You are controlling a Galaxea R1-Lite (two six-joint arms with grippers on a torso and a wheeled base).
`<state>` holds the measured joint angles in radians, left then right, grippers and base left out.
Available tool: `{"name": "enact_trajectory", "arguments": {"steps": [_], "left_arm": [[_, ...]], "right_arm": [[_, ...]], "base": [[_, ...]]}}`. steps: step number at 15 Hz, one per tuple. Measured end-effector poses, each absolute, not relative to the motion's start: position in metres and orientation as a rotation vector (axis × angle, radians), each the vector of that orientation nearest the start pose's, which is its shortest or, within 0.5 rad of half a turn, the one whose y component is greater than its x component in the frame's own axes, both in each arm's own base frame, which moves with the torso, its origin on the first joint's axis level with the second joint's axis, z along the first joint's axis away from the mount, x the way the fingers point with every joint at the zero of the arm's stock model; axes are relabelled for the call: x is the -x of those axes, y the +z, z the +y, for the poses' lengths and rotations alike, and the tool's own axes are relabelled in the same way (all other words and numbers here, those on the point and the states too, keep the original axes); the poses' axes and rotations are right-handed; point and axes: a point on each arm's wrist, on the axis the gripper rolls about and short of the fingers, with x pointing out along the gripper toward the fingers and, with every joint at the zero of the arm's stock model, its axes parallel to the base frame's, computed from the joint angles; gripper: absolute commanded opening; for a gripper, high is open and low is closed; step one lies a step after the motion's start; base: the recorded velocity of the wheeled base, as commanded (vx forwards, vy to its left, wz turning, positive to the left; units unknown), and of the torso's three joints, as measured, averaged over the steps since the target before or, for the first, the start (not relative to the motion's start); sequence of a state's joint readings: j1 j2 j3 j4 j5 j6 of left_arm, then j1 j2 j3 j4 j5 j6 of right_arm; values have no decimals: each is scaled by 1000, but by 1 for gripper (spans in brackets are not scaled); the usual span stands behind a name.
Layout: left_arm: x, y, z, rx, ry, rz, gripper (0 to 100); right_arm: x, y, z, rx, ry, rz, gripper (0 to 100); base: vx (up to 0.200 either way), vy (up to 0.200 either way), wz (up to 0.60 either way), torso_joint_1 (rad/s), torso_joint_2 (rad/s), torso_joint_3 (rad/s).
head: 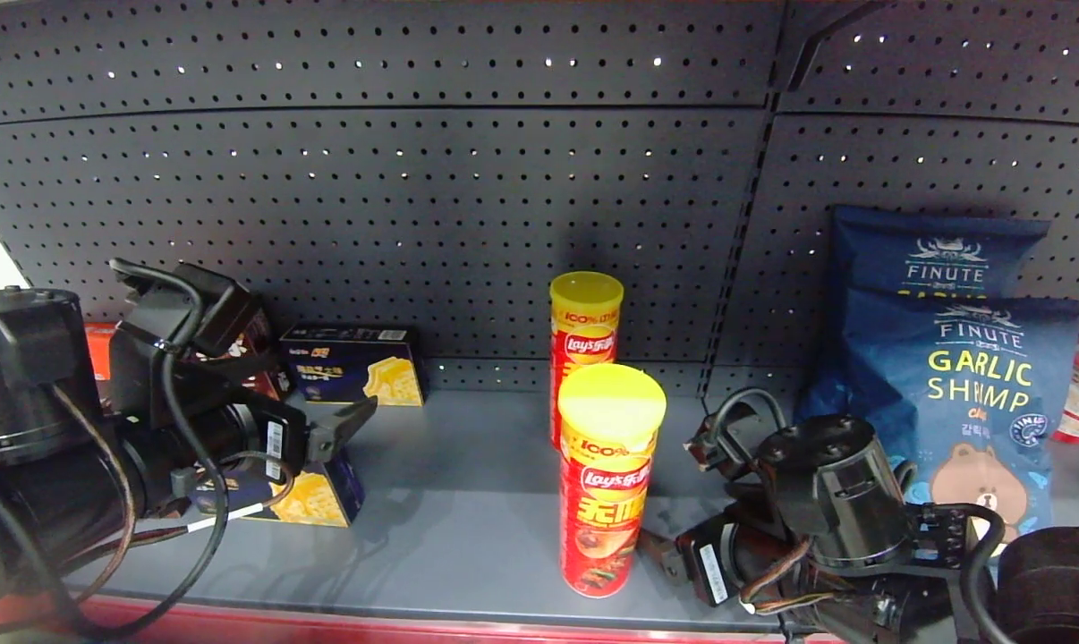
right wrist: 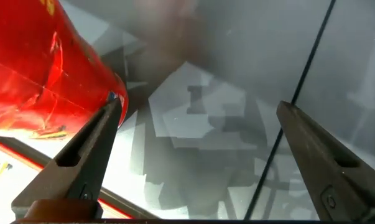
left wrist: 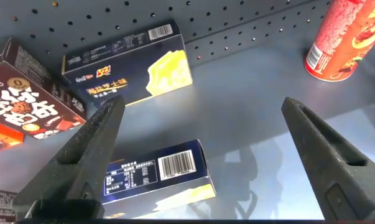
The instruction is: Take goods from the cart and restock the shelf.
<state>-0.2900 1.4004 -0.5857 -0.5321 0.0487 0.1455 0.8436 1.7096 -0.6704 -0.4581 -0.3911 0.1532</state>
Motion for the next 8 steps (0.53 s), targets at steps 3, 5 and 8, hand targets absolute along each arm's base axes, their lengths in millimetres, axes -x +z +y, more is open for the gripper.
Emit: {"name": "enact_trajectory", "arguments": {"steps": [3, 5, 8], "left_arm": [[-213, 190, -62, -192, -260, 267, 100], [-213, 190, -62, -193, -260, 268, 100], [-212, 187, -62, -195, -260, 277, 100]], "right_arm": [[-190, 129, 206, 197, 415, 510, 100], [-188, 128, 208, 201, 424, 510, 100], [-186, 127, 206, 205, 423, 516, 100]], "base": [[0, 0, 0, 0, 0, 0], [0, 0, 0, 0, 0, 0], [0, 0, 0, 0, 0, 0]]}}
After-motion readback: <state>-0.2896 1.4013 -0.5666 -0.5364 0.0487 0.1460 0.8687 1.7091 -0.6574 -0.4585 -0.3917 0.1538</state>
